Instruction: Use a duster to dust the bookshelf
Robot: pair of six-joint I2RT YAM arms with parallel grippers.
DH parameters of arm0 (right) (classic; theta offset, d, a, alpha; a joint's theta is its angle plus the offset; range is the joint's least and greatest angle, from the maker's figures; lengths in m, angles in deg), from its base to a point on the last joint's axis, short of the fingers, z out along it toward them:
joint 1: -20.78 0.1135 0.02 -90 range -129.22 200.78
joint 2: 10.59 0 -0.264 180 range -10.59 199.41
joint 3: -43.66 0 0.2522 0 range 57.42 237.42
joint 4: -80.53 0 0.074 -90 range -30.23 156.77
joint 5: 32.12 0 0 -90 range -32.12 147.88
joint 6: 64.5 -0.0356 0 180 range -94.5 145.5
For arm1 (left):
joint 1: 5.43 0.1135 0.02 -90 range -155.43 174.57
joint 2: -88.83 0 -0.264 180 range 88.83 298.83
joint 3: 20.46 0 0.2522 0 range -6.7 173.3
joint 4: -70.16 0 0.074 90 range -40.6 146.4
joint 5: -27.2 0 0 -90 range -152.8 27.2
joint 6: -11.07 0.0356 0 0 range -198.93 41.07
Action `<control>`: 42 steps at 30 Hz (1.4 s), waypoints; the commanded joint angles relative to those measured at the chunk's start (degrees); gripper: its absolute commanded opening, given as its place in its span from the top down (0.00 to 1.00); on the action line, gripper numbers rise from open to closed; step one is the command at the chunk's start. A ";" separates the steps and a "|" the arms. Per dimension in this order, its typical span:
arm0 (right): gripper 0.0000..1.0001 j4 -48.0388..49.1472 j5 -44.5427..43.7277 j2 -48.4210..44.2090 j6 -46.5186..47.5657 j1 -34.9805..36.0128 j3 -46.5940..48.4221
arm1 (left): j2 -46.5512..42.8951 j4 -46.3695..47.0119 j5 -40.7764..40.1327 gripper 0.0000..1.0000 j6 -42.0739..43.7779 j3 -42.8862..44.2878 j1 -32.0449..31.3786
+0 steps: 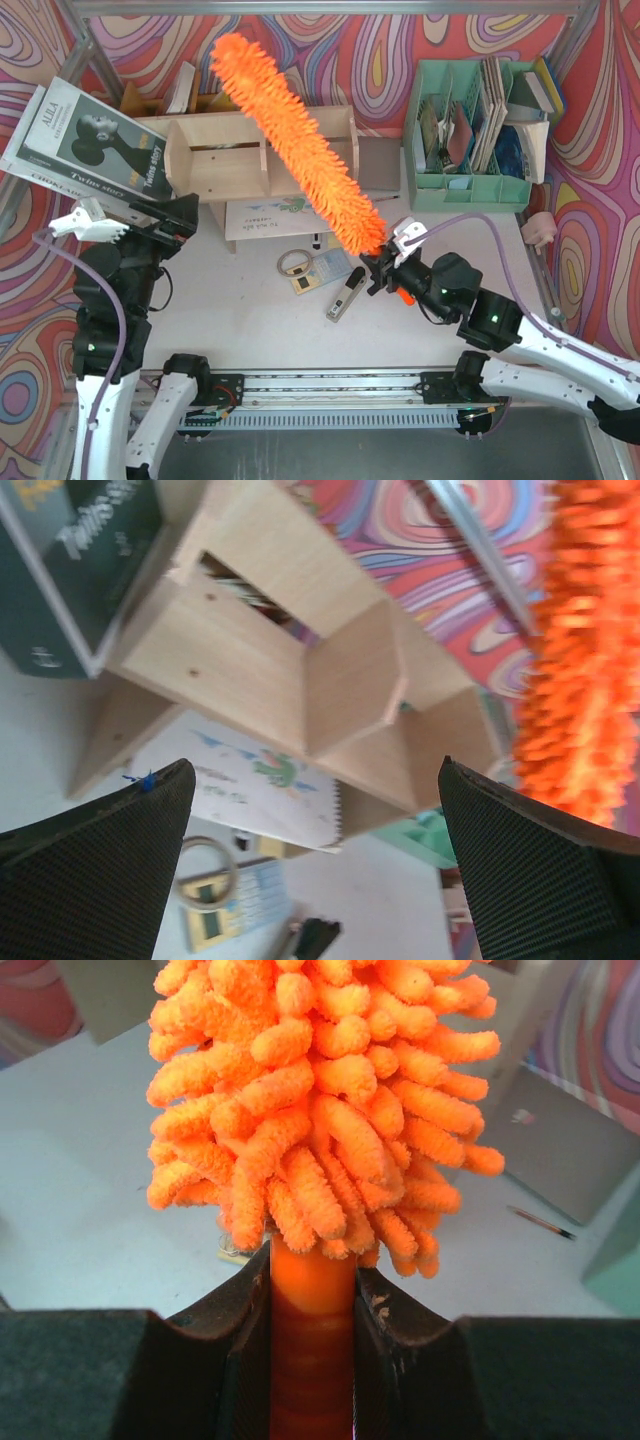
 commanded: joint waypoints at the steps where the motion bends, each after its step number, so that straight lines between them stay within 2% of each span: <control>1: 1.00 6.61 9.98 0.86 4.03 0.09 -1.03 | -2.87 9.73 8.26 0.02 -7.35 -1.94 0.03; 9: 1.00 8.35 20.16 1.98 5.76 0.21 -2.80 | -0.92 17.78 15.98 0.02 -13.42 -1.56 0.03; 16: 1.00 8.54 25.37 3.84 5.91 0.21 -3.56 | 0.18 23.50 19.23 0.10 -17.54 -4.37 -0.26; 21: 1.00 8.07 28.96 4.43 6.04 0.17 -3.55 | 0.58 21.43 19.10 0.15 -16.85 -4.98 -0.87; 26: 1.00 5.96 30.80 4.69 7.21 0.17 -3.26 | -0.98 17.22 17.26 0.27 -14.07 -5.85 -1.63; 31: 1.00 4.26 30.64 4.72 7.49 0.17 -3.15 | -4.96 13.05 14.64 0.46 -13.19 -8.39 -1.77; 35: 1.00 4.58 29.55 4.71 6.85 0.17 -3.66 | -11.13 4.94 6.21 0.66 -13.87 -9.66 -1.72; 39: 1.00 7.24 31.81 6.70 5.23 0.20 -4.11 | -16.86 -2.25 -1.01 0.90 -16.08 -11.32 -1.72; 41: 1.00 7.62 32.43 8.37 4.76 0.17 -3.67 | -18.80 -5.54 -4.07 0.99 -18.24 -12.14 -1.72; 42: 1.00 7.51 32.68 9.39 4.64 0.17 -3.37 | -19.61 -6.64 -5.20 1.00 -19.33 -12.76 -1.72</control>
